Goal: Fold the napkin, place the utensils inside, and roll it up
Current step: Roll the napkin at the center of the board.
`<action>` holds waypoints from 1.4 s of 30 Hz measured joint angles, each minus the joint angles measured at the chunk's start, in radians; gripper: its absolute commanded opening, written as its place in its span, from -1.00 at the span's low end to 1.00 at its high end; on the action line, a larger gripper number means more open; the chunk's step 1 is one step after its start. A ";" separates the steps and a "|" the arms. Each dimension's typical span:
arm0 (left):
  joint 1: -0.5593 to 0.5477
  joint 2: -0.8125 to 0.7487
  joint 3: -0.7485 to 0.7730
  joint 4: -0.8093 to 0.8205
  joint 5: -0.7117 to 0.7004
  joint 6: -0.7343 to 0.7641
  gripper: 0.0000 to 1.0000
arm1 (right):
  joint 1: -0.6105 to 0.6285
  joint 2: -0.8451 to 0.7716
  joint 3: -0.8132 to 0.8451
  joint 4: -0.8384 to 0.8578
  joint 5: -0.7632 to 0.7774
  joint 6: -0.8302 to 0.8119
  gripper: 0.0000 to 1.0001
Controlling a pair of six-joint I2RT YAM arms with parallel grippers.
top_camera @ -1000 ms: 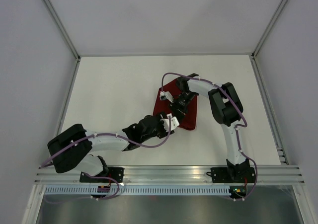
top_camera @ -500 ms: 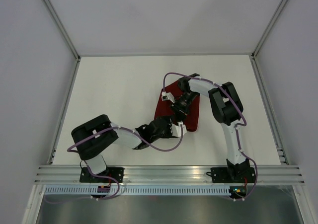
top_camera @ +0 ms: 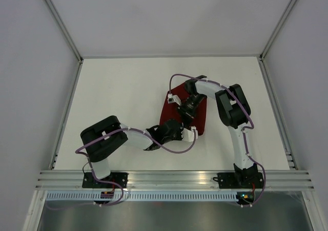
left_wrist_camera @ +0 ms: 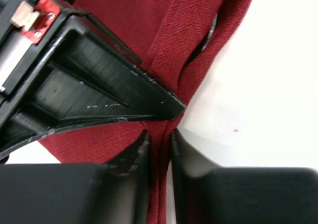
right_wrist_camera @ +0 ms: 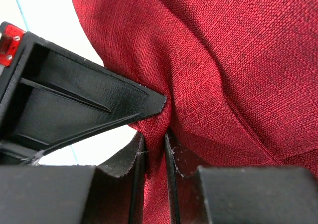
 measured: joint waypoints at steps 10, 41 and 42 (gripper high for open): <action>0.029 0.021 0.183 -0.310 0.094 -0.058 -0.95 | -0.019 -0.003 -0.003 -0.012 0.011 -0.002 -0.57; 0.277 0.248 0.615 -0.805 0.763 -0.341 -0.95 | -0.286 -0.368 -0.336 0.435 0.040 0.169 0.02; 0.290 0.269 0.638 -0.826 0.796 -0.351 -0.95 | -0.294 -0.394 -0.362 0.454 0.041 0.169 0.02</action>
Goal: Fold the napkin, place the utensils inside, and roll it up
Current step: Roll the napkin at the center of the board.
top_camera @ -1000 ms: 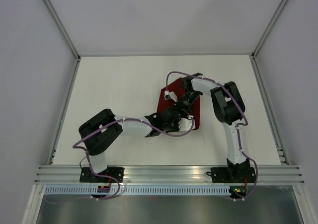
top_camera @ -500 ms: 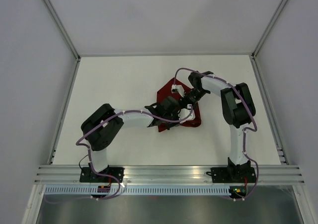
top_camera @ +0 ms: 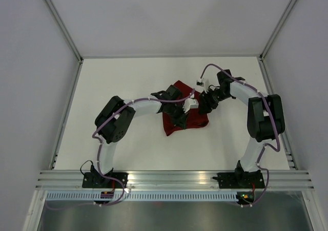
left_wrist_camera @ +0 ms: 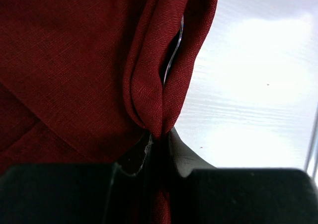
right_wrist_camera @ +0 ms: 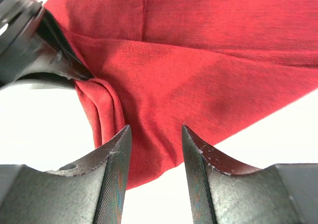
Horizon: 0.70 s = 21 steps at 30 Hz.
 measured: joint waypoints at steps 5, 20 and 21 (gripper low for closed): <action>0.056 0.096 0.111 -0.110 0.157 -0.040 -0.95 | -0.013 -0.167 -0.170 0.127 0.024 -0.019 0.06; 0.144 0.301 0.338 -0.365 0.397 -0.127 -0.95 | 0.265 -0.584 -0.636 0.530 0.261 -0.175 0.15; 0.146 0.309 0.349 -0.377 0.404 -0.136 -0.95 | 0.297 -0.589 -0.654 0.556 0.278 -0.185 0.16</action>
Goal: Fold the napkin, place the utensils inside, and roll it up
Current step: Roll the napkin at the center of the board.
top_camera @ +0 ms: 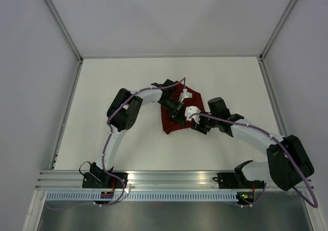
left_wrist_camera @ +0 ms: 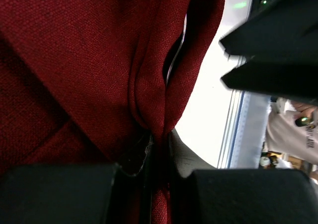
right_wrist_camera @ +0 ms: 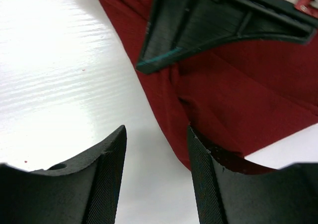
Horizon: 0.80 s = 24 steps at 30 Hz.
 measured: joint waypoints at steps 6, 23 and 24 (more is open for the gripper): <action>0.007 0.040 0.043 -0.046 0.029 -0.041 -0.95 | 0.100 0.000 -0.052 0.099 0.082 -0.052 0.19; 0.007 0.109 0.131 -0.168 0.065 -0.068 -0.95 | 0.203 0.122 -0.096 0.268 0.185 -0.180 0.23; 0.007 0.112 0.131 -0.174 0.068 -0.068 -0.95 | 0.203 0.128 -0.096 0.278 0.187 -0.187 0.23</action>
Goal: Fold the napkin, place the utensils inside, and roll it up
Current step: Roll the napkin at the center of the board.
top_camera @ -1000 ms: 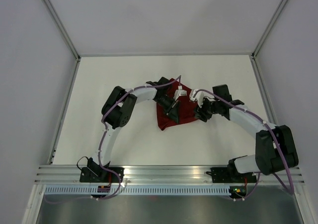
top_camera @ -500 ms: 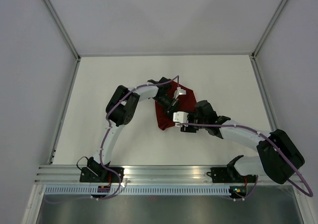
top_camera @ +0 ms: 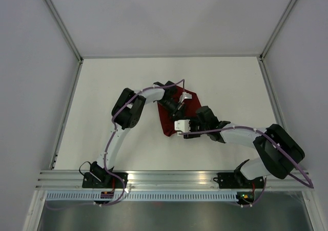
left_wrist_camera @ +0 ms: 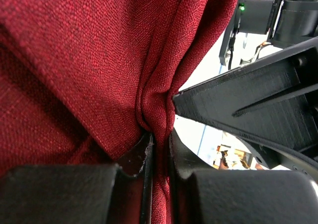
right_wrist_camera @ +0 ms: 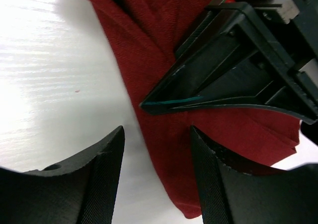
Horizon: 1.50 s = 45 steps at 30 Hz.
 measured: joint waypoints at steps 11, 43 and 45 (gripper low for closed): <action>0.003 0.003 0.000 -0.038 0.004 0.020 -0.95 | 0.008 0.069 0.051 0.006 0.005 -0.074 -0.16; 0.109 -0.282 -0.290 0.372 -0.165 -0.239 -0.26 | -0.117 0.384 0.555 -0.682 -0.285 -0.140 -0.70; 0.124 -0.349 -0.348 0.441 -0.241 -0.282 -0.27 | -0.138 0.424 0.606 -0.744 -0.327 -0.156 -0.70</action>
